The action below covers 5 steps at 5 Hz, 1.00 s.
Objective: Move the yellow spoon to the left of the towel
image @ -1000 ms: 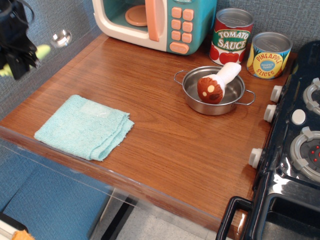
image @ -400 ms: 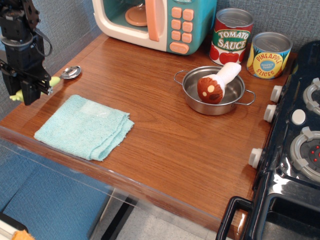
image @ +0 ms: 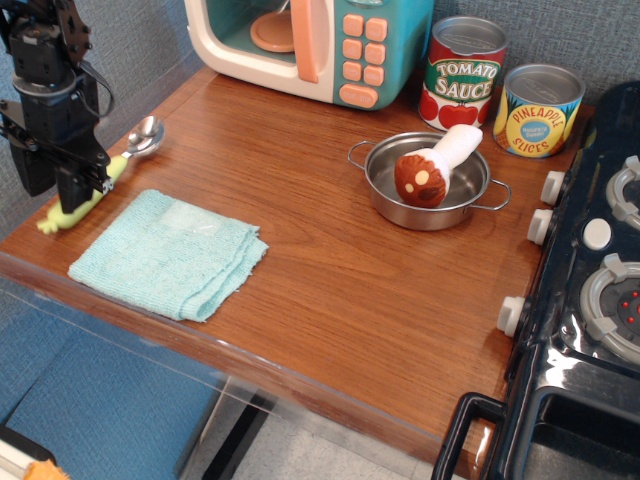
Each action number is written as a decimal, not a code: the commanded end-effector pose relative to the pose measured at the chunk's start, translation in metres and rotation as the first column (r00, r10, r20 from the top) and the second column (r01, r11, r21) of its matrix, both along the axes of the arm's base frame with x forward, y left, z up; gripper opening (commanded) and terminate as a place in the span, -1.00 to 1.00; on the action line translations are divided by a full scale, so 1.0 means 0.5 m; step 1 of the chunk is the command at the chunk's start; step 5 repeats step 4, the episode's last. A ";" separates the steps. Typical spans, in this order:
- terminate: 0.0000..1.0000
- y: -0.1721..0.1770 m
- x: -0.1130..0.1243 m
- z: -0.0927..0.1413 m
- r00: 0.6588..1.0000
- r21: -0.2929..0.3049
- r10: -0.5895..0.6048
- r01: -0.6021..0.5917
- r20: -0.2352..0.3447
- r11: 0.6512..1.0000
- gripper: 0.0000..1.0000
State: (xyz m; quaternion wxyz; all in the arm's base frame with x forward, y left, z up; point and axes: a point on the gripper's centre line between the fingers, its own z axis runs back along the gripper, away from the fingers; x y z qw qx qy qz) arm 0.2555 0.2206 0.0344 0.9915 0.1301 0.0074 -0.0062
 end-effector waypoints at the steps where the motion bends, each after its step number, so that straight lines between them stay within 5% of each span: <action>1: -1.00 -0.013 0.002 0.091 0.991 0.039 -0.041 0.037 0.125 0.999 1.00; 3: -1.00 -0.022 0.000 0.098 0.990 0.052 -0.046 0.039 0.135 0.998 1.00; 4: 1.00 -0.022 0.000 0.098 0.990 0.052 -0.046 0.039 0.135 0.998 1.00; 5: 1.00 -0.022 0.000 0.098 0.990 0.052 -0.046 0.039 0.135 0.998 1.00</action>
